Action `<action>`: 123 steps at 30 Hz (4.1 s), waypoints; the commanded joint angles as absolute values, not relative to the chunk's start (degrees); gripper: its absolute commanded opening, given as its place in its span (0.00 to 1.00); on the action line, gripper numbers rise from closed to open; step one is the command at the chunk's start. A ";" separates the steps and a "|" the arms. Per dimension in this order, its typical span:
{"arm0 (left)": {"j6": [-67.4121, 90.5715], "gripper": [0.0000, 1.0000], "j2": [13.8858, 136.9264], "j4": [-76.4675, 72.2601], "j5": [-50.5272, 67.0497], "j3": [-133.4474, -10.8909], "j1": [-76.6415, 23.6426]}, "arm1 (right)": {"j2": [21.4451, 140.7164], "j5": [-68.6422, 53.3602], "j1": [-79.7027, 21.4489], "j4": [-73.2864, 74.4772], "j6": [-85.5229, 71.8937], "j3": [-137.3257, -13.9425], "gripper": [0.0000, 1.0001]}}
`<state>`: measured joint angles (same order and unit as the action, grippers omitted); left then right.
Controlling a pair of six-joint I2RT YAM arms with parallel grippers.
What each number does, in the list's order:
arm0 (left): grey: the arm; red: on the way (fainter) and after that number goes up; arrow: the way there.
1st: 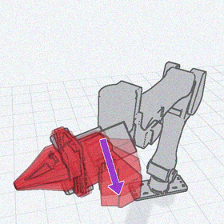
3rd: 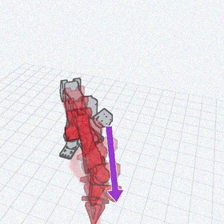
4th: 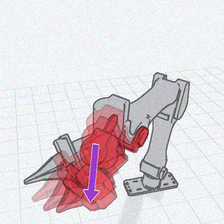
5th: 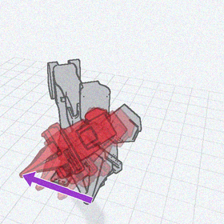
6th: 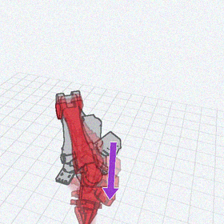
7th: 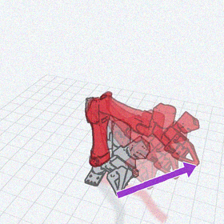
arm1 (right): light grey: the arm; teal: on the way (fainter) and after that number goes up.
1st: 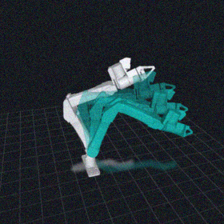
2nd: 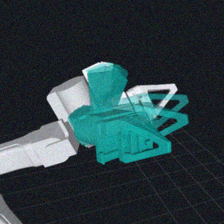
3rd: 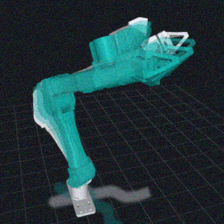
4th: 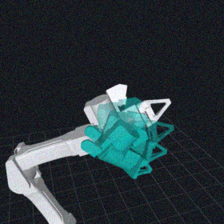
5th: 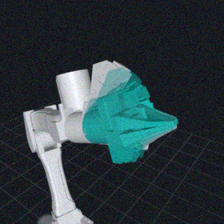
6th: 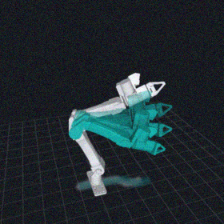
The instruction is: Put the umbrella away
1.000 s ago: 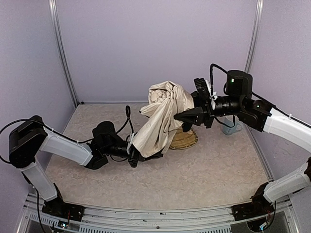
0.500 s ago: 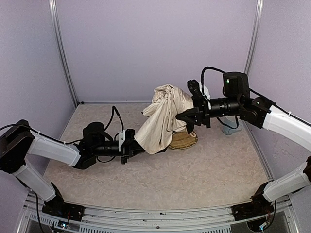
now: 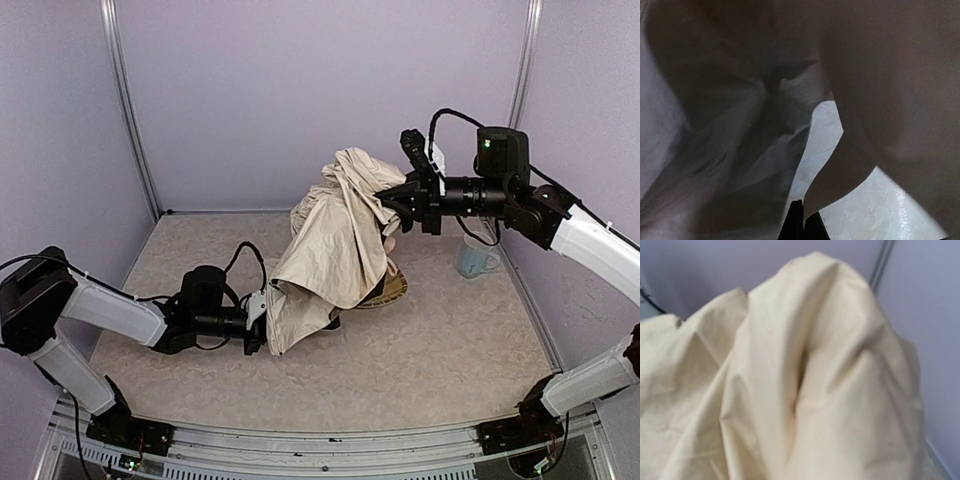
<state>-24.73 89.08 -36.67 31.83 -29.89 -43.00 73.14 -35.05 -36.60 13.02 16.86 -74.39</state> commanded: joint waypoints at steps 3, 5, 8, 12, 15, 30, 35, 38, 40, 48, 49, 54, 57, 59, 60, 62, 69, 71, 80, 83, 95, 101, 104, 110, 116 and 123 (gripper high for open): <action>-25.42 0.00 85.30 -31.53 33.77 -29.75 -44.77 | 75.41 -31.23 -35.95 9.80 15.30 -74.83 0.00; -25.90 0.00 83.89 -28.74 34.20 -29.98 -46.22 | 75.85 -29.69 -35.95 9.91 14.58 -75.04 0.00; -26.75 0.00 80.90 -21.43 36.27 -33.62 -50.71 | 77.43 -23.91 -35.95 10.12 12.77 -76.34 0.00; -27.41 0.00 74.53 -16.39 41.70 -37.60 -54.13 | 82.32 -20.02 -35.95 9.36 10.54 -77.50 0.00; -27.66 0.00 69.22 -17.63 43.89 -39.01 -54.78 | 88.13 -19.95 -36.08 10.39 10.02 -80.66 0.00; -12.38 0.00 73.20 -14.63 34.69 -61.99 -55.89 | 107.28 -34.31 -46.15 20.35 27.20 -89.66 0.00; -12.42 0.00 72.86 -15.58 30.67 -63.26 -56.07 | 107.40 -38.84 -48.28 20.48 30.31 -88.03 0.00; -12.42 0.00 72.52 -14.28 26.72 -63.48 -55.91 | 107.04 -37.75 -48.22 19.26 28.02 -87.80 0.14; -12.18 0.00 71.80 -13.25 24.81 -63.39 -55.59 | 106.45 -34.45 -47.76 18.32 26.28 -87.27 0.31; -12.86 0.00 66.76 -11.78 16.50 -61.96 -53.89 | 99.59 -30.31 -43.09 13.55 22.25 -82.96 1.00; -12.64 0.00 66.30 -11.71 15.76 -61.57 -53.49 | 98.48 -29.45 -43.07 13.37 22.80 -82.36 1.00; -8.59 0.00 65.22 -11.86 13.44 -59.14 -50.17 | 91.44 -27.83 -43.06 10.10 24.57 -77.23 0.99; -6.43 0.00 65.40 -12.29 13.76 -58.45 -48.72 | 87.74 -31.80 -43.61 4.50 23.81 -71.55 0.98; -6.62 0.00 65.71 -12.53 14.15 -58.64 -48.69 | 86.72 -35.18 -44.92 0.61 23.67 -69.20 0.99; -6.60 0.00 65.91 -12.75 14.35 -58.79 -48.69 | 86.71 -36.98 -45.58 -0.86 23.84 -68.66 1.00; -6.71 0.00 66.13 -12.85 14.67 -59.43 -48.69 | 87.96 -39.01 -46.40 -3.65 23.10 -68.79 1.00; -7.41 0.00 66.05 -12.10 16.16 -60.20 -48.78 | 95.31 -42.89 -49.86 -4.46 23.54 -75.76 0.93; -7.77 0.00 65.50 -12.04 16.53 -59.83 -48.85 | 96.31 -44.27 -50.27 -2.88 25.25 -77.29 0.88; -10.83 0.00 61.18 -9.39 18.38 -56.52 -48.93 | 96.12 -34.82 -48.54 4.55 35.87 -78.77 0.48; -10.74 0.00 60.58 -9.18 18.94 -56.16 -49.03 | 100.48 -37.44 -48.56 6.87 35.95 -82.54 0.51; -11.77 0.00 59.51 -7.73 17.67 -55.87 -50.11 | 110.60 -41.54 -49.93 16.23 40.25 -93.06 0.57; -12.43 0.00 59.83 -7.12 16.88 -55.71 -50.10 | 111.20 -43.91 -50.23 22.01 41.84 -94.55 0.47; -12.63 0.00 60.06 -7.00 16.72 -55.72 -50.10 | 111.98 -44.48 -50.44 20.88 39.90 -95.13 0.18; -13.04 0.00 58.14 -5.10 15.02 -55.20 -50.02 | 106.18 -40.82 -46.66 6.99 28.44 -89.19 0.00; -13.15 0.00 54.98 -3.95 13.85 -53.50 -49.66 | 96.80 -44.76 -38.20 -21.11 13.83 -66.57 0.00; -12.68 0.00 52.06 -0.45 10.13 -53.25 -48.12 | 95.07 -37.66 -36.86 -29.37 11.82 -55.28 0.00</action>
